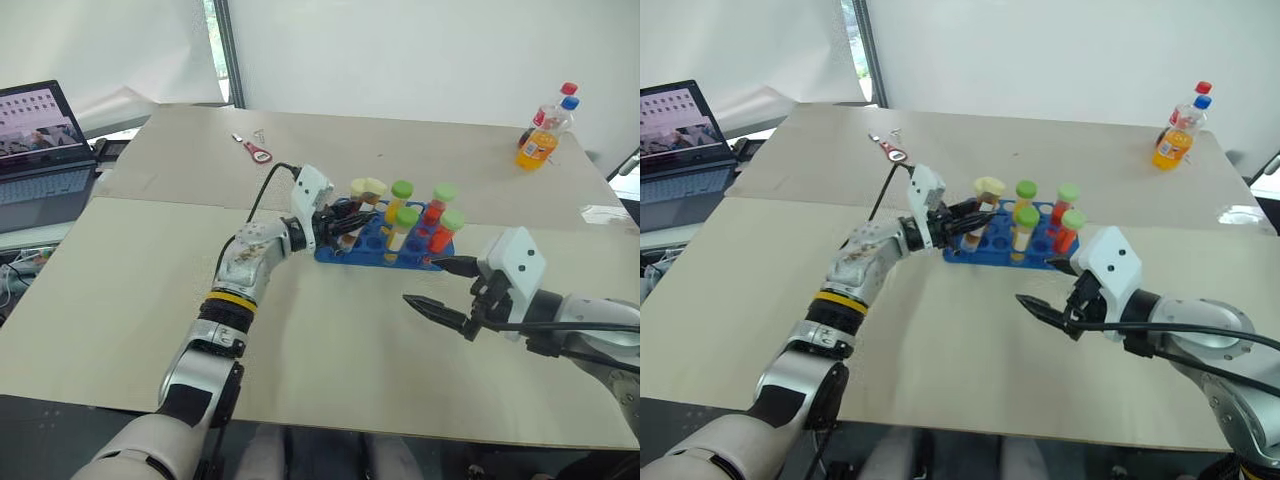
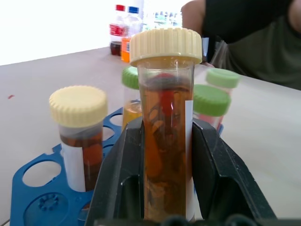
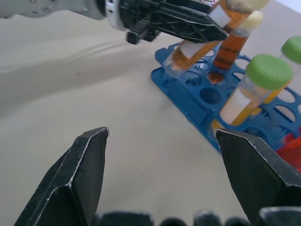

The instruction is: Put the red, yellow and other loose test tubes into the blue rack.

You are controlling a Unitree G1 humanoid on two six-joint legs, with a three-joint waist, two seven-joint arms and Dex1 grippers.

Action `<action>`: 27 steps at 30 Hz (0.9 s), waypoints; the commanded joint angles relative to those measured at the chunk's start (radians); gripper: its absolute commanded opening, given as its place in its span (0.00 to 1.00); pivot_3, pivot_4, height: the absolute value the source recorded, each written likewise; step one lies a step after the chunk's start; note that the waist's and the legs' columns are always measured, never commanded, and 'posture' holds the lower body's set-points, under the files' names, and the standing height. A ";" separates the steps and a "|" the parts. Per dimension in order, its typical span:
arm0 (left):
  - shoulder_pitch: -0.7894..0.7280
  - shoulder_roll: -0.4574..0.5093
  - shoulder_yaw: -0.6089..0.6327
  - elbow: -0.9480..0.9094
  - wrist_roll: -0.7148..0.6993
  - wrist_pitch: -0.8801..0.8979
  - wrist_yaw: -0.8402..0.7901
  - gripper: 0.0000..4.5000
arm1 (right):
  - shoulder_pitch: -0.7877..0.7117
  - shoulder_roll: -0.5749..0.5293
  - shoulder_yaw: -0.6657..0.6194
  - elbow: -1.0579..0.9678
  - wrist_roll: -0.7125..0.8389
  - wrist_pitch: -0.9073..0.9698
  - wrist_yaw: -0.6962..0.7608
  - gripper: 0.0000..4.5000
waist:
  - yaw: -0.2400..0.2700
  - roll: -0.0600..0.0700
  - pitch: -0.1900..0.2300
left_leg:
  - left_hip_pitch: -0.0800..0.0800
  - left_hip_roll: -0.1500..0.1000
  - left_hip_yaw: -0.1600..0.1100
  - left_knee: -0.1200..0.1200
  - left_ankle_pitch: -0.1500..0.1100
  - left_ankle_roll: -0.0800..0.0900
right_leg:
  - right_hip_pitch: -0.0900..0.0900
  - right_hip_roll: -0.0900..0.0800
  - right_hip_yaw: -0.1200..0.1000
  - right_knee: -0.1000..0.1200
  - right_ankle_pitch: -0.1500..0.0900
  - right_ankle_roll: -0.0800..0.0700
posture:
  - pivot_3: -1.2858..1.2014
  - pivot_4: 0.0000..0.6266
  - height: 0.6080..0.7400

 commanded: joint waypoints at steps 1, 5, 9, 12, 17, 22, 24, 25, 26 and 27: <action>-0.056 -0.034 0.021 0.069 0.028 -0.109 0.036 0.19 | 0.000 0.003 -0.053 -0.051 0.035 0.034 -0.044 0.90 | 0.000 0.000 0.000 | 0.000 0.000 0.000 0.000 0.000 0.000 | 0.000 0.000 0.000 0.000 0.000 0.000 | 0.52 0.24 0.51; -0.077 -0.058 0.030 0.137 0.046 -0.163 0.050 0.19 | 0.005 0.000 -0.071 -0.061 0.063 0.064 -0.076 0.90 | -0.003 0.000 0.000 | 0.000 0.000 0.000 0.000 0.000 0.000 | 0.000 0.000 0.000 0.000 0.000 0.000 | 0.52 0.24 0.51; -0.085 -0.070 0.032 0.182 0.064 -0.199 0.055 0.19 | 0.003 -0.009 -0.081 -0.061 0.073 0.092 -0.103 0.90 | -0.001 0.000 0.000 | 0.000 0.000 0.000 0.000 0.000 0.000 | 0.000 0.000 0.000 0.000 0.000 0.000 | 0.52 0.24 0.51; -0.085 -0.078 0.037 0.210 0.078 -0.223 0.067 0.19 | -0.003 -0.010 -0.083 -0.058 0.078 0.100 -0.116 0.90 | -0.002 0.000 0.000 | 0.000 0.000 0.000 0.000 0.000 0.000 | 0.000 0.000 0.000 0.000 0.000 0.000 | 0.52 0.24 0.51; -0.065 -0.096 0.040 0.219 0.096 -0.261 0.091 0.19 | -0.020 0.013 -0.076 -0.051 0.080 0.105 -0.161 0.90 | -0.001 0.000 0.000 | 0.000 0.000 0.000 0.000 0.000 0.000 | 0.000 0.000 0.000 0.000 0.000 0.000 | 0.52 0.24 0.51; -0.029 -0.103 0.046 0.215 0.117 -0.325 0.135 0.19 | -0.044 0.048 -0.063 -0.051 0.075 0.106 -0.216 0.90 | -0.001 0.000 0.000 | 0.000 0.000 -0.001 0.000 0.000 0.000 | 0.000 0.000 0.000 0.000 0.000 0.000 | 0.52 0.24 0.51; -0.010 -0.107 0.044 0.206 0.126 -0.359 0.148 0.19 | -0.052 0.059 -0.059 -0.050 0.071 0.107 -0.234 0.90 | -0.001 0.000 0.000 | 0.000 0.000 -0.001 0.000 0.000 0.000 | 0.000 0.000 0.000 0.000 0.000 0.000 | 0.52 0.24 0.51; -0.001 -0.109 0.043 0.200 0.129 -0.370 0.152 0.19 | -0.056 0.064 -0.057 -0.050 0.070 0.108 -0.242 0.90 | -0.001 0.000 0.000 | 0.000 0.000 -0.001 0.000 0.000 0.000 | 0.000 0.000 0.000 0.000 0.000 0.000 | 0.52 0.24 0.51; 0.009 -0.113 0.042 0.191 0.129 -0.375 0.154 0.19 | -0.058 0.068 -0.057 -0.051 0.070 0.109 -0.249 0.90 | -0.001 0.000 0.000 | 0.000 0.000 -0.002 0.000 0.000 0.000 | 0.000 0.000 0.000 0.001 0.000 0.000 | 0.52 0.24 0.51; 0.019 -0.115 0.039 0.182 0.131 -0.382 0.156 0.19 | -0.061 0.071 -0.057 -0.051 0.072 0.110 -0.256 0.90 | -0.001 0.000 0.000 | 0.000 0.000 -0.002 0.000 0.000 0.000 | 0.000 0.000 0.000 0.001 0.000 0.000 | 0.52 0.24 0.51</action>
